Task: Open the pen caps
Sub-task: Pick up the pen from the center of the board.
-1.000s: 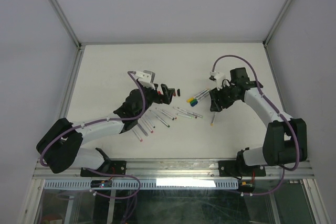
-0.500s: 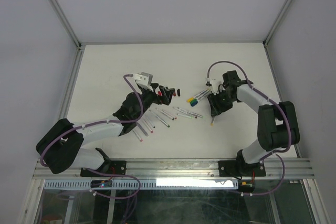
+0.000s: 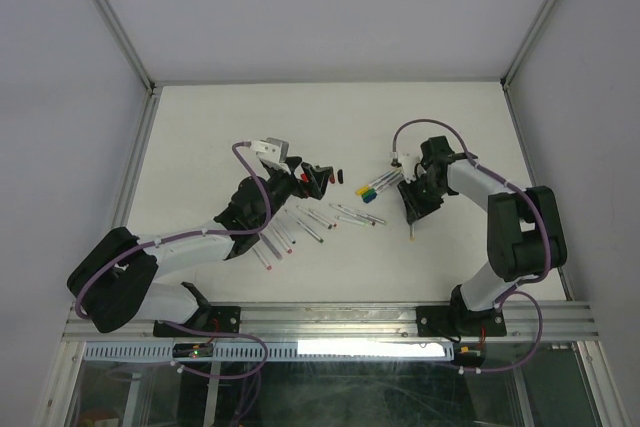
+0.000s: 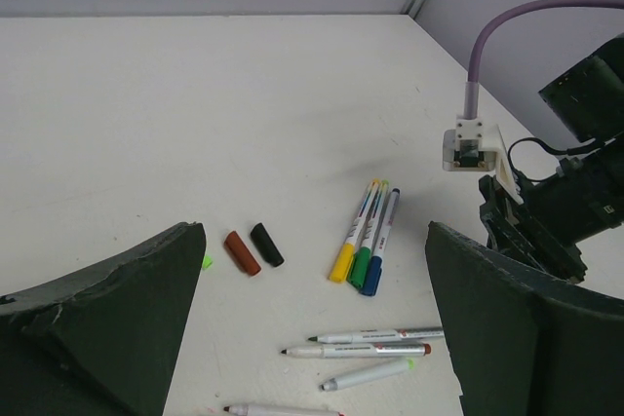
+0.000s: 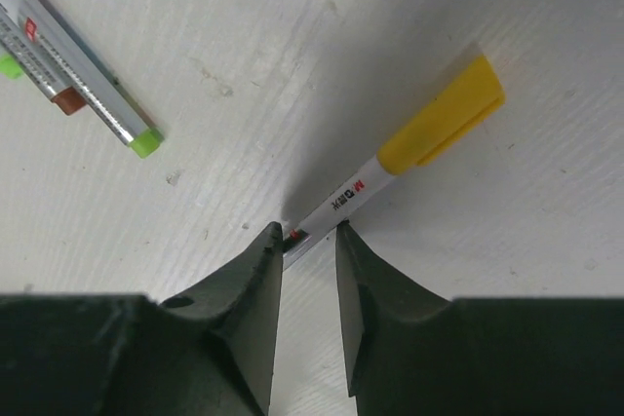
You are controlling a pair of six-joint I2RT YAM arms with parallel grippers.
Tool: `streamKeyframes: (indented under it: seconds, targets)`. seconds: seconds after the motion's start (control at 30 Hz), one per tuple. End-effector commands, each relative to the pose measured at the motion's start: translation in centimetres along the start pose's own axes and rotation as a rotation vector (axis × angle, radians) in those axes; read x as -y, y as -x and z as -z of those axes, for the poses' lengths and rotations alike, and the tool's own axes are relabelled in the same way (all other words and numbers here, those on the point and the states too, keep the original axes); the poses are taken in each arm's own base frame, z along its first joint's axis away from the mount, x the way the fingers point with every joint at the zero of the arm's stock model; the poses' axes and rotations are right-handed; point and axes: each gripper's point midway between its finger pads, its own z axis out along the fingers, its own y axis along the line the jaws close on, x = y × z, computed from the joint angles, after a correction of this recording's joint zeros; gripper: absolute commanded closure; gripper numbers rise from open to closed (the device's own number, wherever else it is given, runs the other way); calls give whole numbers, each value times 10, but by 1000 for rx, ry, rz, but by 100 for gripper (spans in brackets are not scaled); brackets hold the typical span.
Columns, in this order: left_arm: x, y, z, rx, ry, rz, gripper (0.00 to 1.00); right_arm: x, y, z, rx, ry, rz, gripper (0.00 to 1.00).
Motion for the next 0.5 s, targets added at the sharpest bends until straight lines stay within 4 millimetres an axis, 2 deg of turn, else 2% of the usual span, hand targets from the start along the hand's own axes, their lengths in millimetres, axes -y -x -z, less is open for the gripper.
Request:
streamKeyframes:
  seconds: [0.0,0.13,0.27,0.47]
  targets:
    - [10,27,3,89,-35,5,1,12,9,5,15,-66,47,71]
    - [10,27,2,88,-35,4,1,21,4,10,1,-119,66,77]
    - [10,26,2,87,-36,4,1,29,-1,12,-17,-158,66,78]
    - [10,26,2,87,-37,4,1,31,-4,7,-33,-136,52,68]
